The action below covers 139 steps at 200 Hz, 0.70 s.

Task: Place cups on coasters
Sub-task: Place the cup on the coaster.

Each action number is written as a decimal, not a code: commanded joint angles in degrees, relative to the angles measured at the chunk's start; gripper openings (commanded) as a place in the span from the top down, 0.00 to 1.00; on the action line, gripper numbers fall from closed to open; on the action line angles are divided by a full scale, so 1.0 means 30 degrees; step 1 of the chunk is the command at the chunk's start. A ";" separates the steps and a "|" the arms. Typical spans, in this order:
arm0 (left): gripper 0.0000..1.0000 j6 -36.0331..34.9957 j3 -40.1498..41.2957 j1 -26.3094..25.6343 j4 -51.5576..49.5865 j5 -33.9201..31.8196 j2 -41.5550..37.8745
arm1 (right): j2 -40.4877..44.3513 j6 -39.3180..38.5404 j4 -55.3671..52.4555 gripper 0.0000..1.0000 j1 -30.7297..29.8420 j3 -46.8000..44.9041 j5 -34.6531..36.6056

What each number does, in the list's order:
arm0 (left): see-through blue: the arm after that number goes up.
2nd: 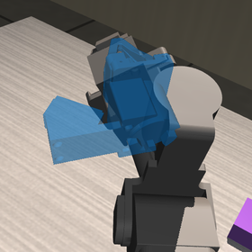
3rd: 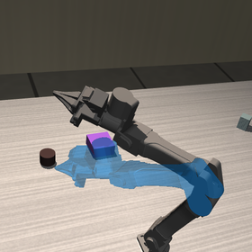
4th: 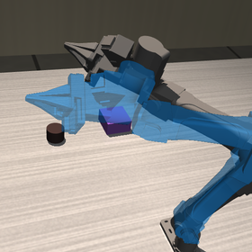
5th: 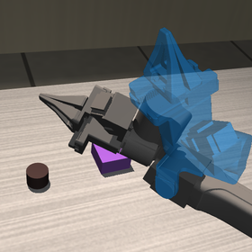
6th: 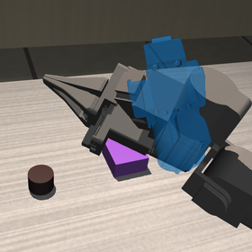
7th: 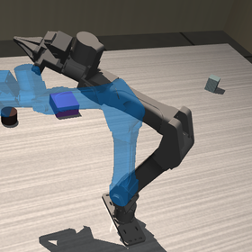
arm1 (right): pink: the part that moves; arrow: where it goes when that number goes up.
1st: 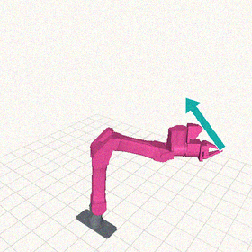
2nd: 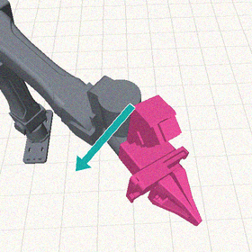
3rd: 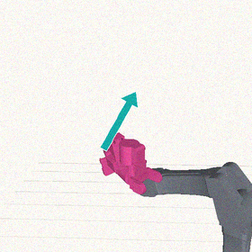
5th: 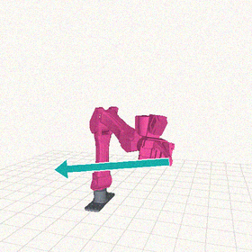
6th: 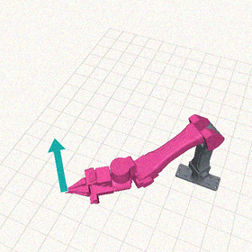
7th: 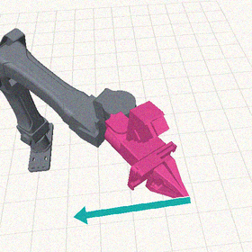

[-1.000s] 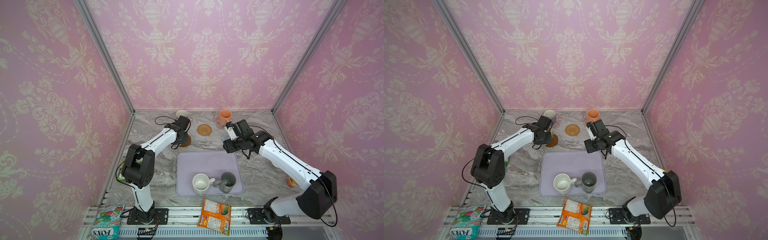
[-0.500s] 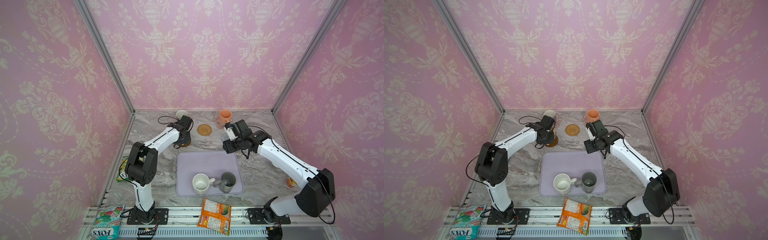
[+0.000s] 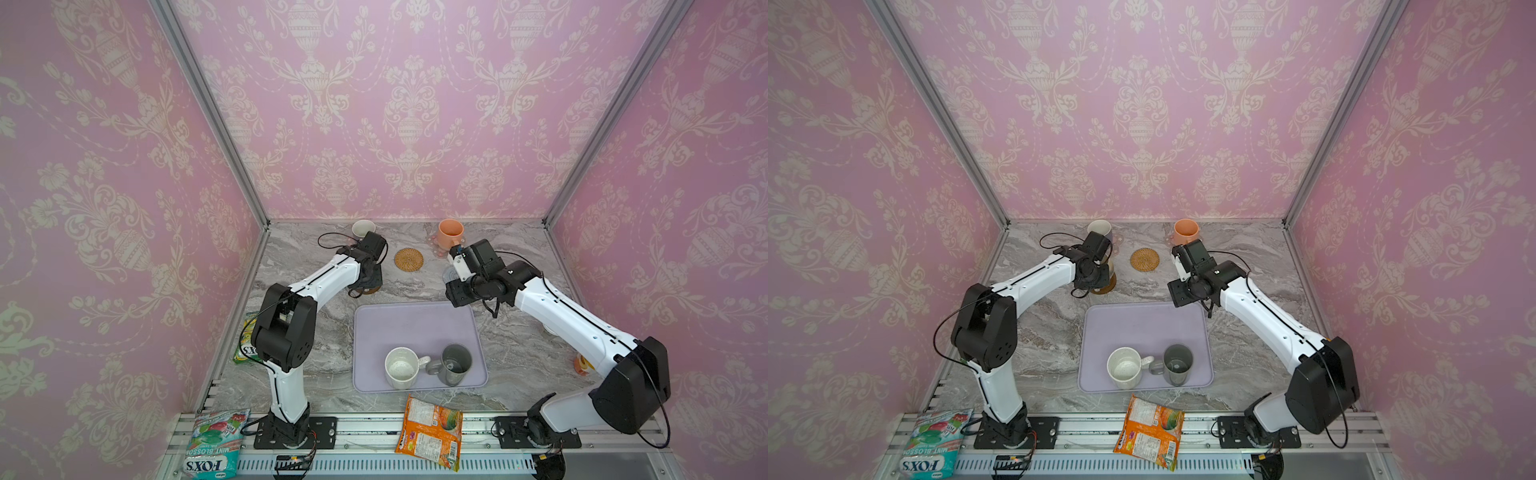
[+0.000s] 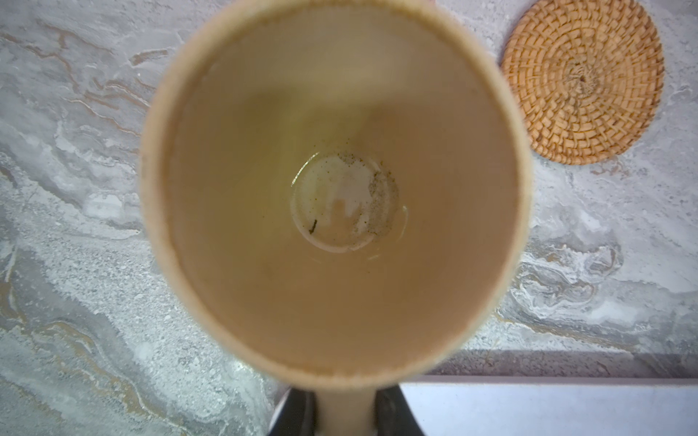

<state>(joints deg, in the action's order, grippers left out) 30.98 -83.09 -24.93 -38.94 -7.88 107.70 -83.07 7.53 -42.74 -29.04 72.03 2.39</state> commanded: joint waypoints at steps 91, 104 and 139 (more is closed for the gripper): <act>1.00 -0.0396 0.0442 -0.0040 0.0350 -0.0329 -0.0671 | 0.0677 0.0400 -0.0138 0.33 -0.0106 -0.0165 -0.0032; 1.00 -0.0381 0.0569 -0.0026 0.0462 -0.0216 -0.0738 | 0.0734 0.0435 -0.0123 0.32 -0.0105 -0.0162 -0.0058; 1.00 -0.0367 0.0788 -0.0040 0.0587 -0.0113 -0.0892 | 0.0787 0.0524 -0.0101 0.33 -0.0111 -0.0196 -0.0085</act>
<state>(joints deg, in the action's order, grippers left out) 30.94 -81.19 -24.93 -38.92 -7.86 107.68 -82.48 7.75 -42.74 -29.04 72.03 2.37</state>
